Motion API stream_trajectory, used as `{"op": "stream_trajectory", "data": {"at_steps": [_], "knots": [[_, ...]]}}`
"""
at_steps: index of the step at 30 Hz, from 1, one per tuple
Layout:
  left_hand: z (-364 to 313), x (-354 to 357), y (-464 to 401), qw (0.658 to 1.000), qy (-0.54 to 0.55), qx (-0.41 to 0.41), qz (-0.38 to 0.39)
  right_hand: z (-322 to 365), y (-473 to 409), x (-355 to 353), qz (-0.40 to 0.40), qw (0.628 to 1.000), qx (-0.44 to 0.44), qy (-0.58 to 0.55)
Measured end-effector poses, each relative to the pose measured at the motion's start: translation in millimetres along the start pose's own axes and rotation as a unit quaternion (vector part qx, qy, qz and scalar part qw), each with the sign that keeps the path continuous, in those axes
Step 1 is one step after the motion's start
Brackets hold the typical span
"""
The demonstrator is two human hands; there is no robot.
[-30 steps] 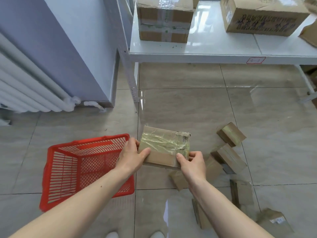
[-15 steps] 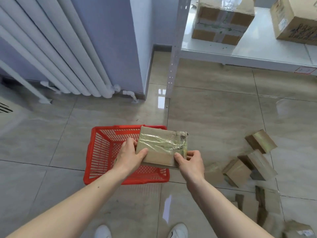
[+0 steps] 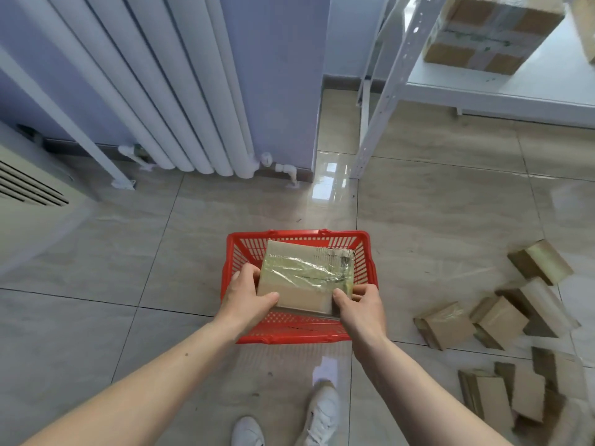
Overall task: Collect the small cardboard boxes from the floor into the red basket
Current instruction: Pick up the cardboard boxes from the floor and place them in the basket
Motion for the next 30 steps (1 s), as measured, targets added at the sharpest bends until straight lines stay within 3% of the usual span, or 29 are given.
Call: {"op": "stream_trajectory", "data": {"at_steps": [11, 30], "knots": [[60, 28, -54, 0.997, -0.018, -0.066, -0.032, -4, -60, 65, 0.027, 0.995, -0.018, 0.094], [203, 134, -181, 0.991, -0.068, -0.117, 0.016, -115, -203, 226, 0.045, 0.987, 0.017, 0.154]]}}
Point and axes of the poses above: each hand's wrist, its own y-axis away from the middle knuckle, its own x-axis out of the palm, z = x × y, the point moved 5 cm from there along -y, towards the middle knuckle, and after that the axes turned 4 degrees about -z, right-handed, at the moved point
